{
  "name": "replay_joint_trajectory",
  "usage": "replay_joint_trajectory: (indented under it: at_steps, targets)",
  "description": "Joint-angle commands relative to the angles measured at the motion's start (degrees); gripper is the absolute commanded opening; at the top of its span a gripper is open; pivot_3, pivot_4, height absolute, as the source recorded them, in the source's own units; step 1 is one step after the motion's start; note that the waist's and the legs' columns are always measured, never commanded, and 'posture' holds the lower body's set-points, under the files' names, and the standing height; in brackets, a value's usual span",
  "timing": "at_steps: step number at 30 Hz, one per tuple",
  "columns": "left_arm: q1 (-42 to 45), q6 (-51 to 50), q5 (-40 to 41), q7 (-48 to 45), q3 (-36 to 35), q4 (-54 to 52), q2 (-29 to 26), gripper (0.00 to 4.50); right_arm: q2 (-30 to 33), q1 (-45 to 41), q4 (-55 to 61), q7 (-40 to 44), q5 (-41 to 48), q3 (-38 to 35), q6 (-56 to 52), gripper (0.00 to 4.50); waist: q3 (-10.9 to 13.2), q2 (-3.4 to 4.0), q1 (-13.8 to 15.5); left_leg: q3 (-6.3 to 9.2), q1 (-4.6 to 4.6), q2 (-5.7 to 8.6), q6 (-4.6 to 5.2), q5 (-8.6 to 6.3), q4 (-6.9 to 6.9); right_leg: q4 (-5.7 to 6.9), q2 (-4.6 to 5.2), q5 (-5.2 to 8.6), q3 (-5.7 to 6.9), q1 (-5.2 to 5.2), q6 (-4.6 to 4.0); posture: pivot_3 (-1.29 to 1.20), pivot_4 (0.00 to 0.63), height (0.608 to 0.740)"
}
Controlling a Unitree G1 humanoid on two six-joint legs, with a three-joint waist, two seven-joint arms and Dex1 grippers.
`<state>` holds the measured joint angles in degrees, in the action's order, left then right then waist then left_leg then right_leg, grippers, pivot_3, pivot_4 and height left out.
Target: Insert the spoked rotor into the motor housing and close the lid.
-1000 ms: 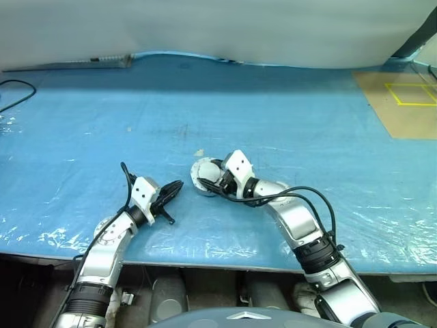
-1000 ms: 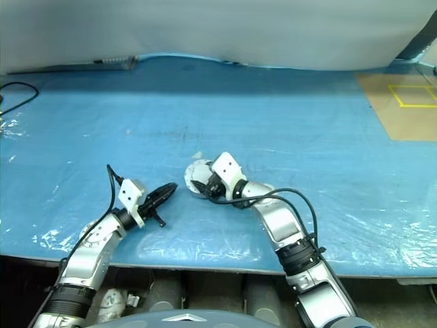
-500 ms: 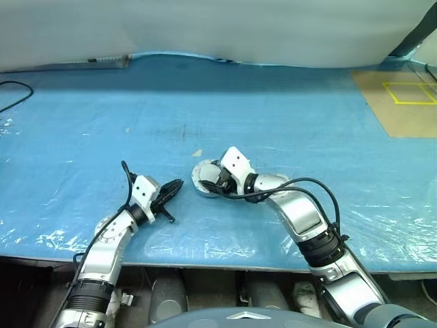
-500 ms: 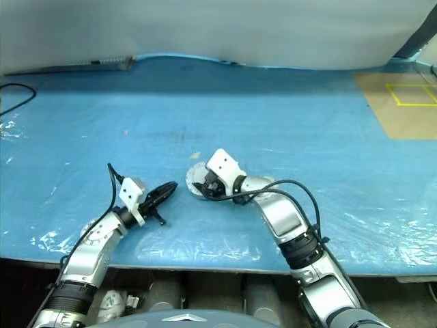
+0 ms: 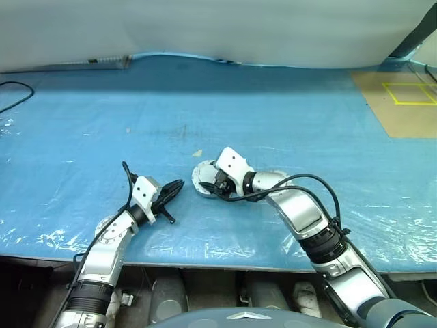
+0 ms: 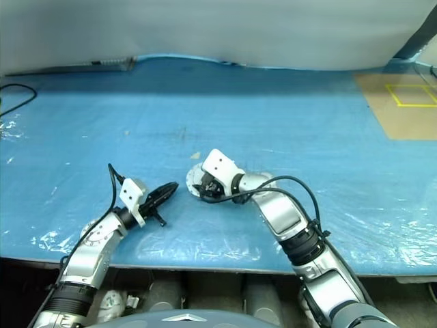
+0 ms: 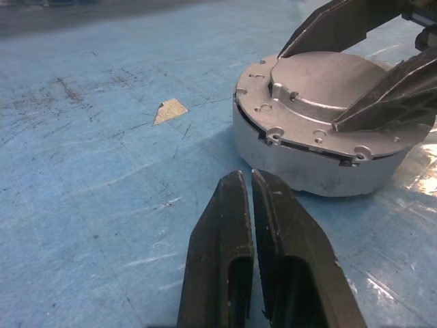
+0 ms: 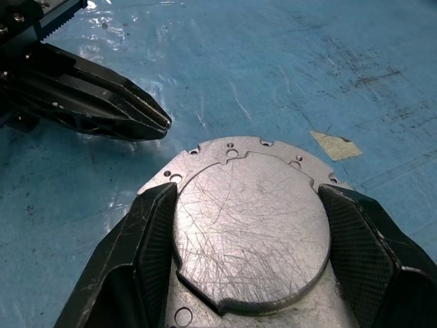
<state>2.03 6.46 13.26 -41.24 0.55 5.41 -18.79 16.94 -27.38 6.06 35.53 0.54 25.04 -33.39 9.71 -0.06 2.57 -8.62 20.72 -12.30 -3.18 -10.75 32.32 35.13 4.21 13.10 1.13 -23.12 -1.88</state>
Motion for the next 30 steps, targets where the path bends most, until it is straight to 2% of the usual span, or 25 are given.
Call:
replay_joint_trajectory:
  at_steps: [1, 8, 13, 16, 20, 25, 27, 30]
  targets:
    - [0.3, 0.8, 0.6, -0.6, -0.4, -1.1, -0.6, 0.23, 0.2, 1.9, -5.2, -2.5, -3.2, 0.9, 1.7, 2.96, 0.0, 0.0, 0.0, 0.0, -0.08, 0.0, 0.0, 0.0, 0.0, 0.01, 0.0, 0.0, -0.01, 0.07, 0.0, 0.0, 0.15, 0.74]
    - [0.2, -0.4, 0.9, -0.6, -0.5, -2.7, -1.2, 0.23, -0.9, 2.8, -9.4, -5.3, -3.9, -0.3, 6.2, 2.96, -0.1, -0.03, 0.0, -0.03, -0.51, 0.05, 0.02, -0.02, -0.02, 0.13, 0.01, 0.03, -0.12, 0.37, 0.05, 0.0, 0.15, 0.74]
    - [1.6, -3.3, 2.0, 1.4, -1.3, -2.5, -0.2, 0.23, -1.5, 3.2, -8.7, -2.8, -1.3, -0.2, 2.1, 2.96, -0.2, -0.03, 0.0, -0.03, -0.56, 0.08, 0.05, -0.03, -0.04, 0.13, 0.02, 0.1, -0.15, 0.4, 0.16, 0.0, 0.15, 0.74]
    - [1.5, -7.3, 3.2, 4.2, -2.5, -5.5, 0.4, 0.23, -0.6, 3.5, -7.8, -1.0, -1.8, 1.3, 0.1, 2.96, -0.2, -0.05, 0.0, -0.03, -0.56, 0.09, 0.05, -0.03, -0.05, 0.13, 0.02, 0.04, -0.16, 0.4, 0.07, 0.0, 0.15, 0.74]
    - [-2.8, -11.0, 5.6, 5.4, -3.0, -13.3, 0.3, 0.23, 0.9, 3.1, -8.3, 0.4, -3.2, 2.9, -2.4, 2.96, -0.4, 0.02, -0.1, -0.05, -0.5, 0.11, 0.03, -0.03, -0.19, -0.14, 0.01, 0.04, -0.18, 0.39, 0.05, 0.0, 0.15, 0.74]
    - [-2.4, -14.4, 6.8, 5.3, -2.6, -14.8, -0.6, 0.23, 3.4, 3.1, -7.6, 2.0, -4.5, 5.2, -4.2, 2.96, -0.8, 0.17, 0.4, -0.07, -0.54, 0.17, 0.03, -0.03, -0.36, -0.29, 0.03, 0.07, -0.16, 0.46, 0.1, 0.0, 0.15, 0.74]
    - [-1.8, -14.9, 7.1, 5.1, -2.6, -13.9, -0.6, 0.23, 1.8, 2.7, -8.0, 0.7, -3.3, 3.2, -2.8, 2.96, -0.9, 0.18, 0.5, -0.07, -0.6, 0.27, 0.04, -0.03, -0.38, -0.32, 0.09, 0.12, -0.2, 0.53, 0.17, 0.0, 0.15, 0.74]
    - [-0.9, -15.0, 7.2, 4.7, -2.6, -12.3, -0.4, 0.23, 2.1, 1.0, -12.5, -3.4, -7.8, 4.4, 0.7, 2.96, -1.0, 0.1, 0.4, -0.07, -0.62, 0.29, 0.05, -0.04, -0.41, -0.32, 0.09, 0.18, -0.25, 0.51, 0.29, 0.0, 0.15, 0.74]
